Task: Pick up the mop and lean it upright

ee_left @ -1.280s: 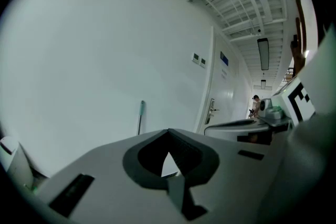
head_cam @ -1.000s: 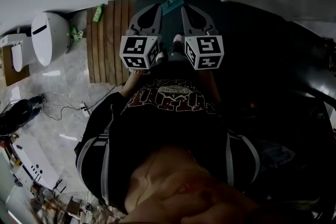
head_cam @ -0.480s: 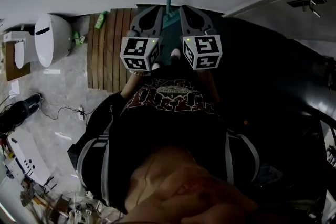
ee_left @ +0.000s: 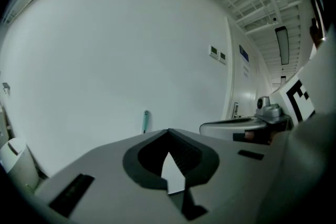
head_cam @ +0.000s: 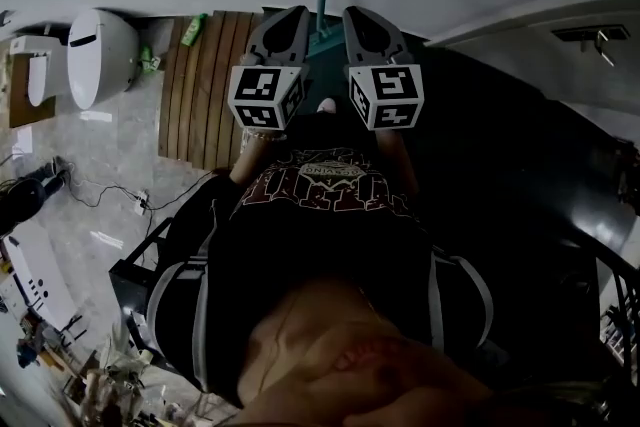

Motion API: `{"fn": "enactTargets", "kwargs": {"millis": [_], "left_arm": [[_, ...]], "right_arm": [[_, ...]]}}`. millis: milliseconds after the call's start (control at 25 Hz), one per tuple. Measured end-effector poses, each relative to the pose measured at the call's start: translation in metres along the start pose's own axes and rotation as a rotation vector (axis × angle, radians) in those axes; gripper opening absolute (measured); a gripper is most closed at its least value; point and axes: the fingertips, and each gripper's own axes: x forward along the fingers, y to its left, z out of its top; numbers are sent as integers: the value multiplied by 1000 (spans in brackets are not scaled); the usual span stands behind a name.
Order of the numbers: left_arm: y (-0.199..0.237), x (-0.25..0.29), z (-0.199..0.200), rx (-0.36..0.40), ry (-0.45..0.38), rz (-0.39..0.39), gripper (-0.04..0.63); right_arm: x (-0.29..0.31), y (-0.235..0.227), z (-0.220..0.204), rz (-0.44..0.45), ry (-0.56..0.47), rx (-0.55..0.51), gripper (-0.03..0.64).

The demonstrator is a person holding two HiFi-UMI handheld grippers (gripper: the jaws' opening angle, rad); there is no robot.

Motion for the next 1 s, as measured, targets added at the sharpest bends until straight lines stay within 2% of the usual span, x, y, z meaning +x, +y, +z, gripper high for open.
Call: {"fn": "enactTargets", "kwargs": {"millis": [360, 720, 1000], "left_arm": [[7, 14, 2, 9, 14, -4, 46], [20, 51, 15, 31, 31, -83, 46], [52, 83, 27, 46, 52, -142, 46]], "right_arm": [[9, -16, 0, -29, 0, 23, 20], [36, -33, 8, -99, 6, 40, 20], [79, -39, 18, -154, 14, 55, 20]]}}
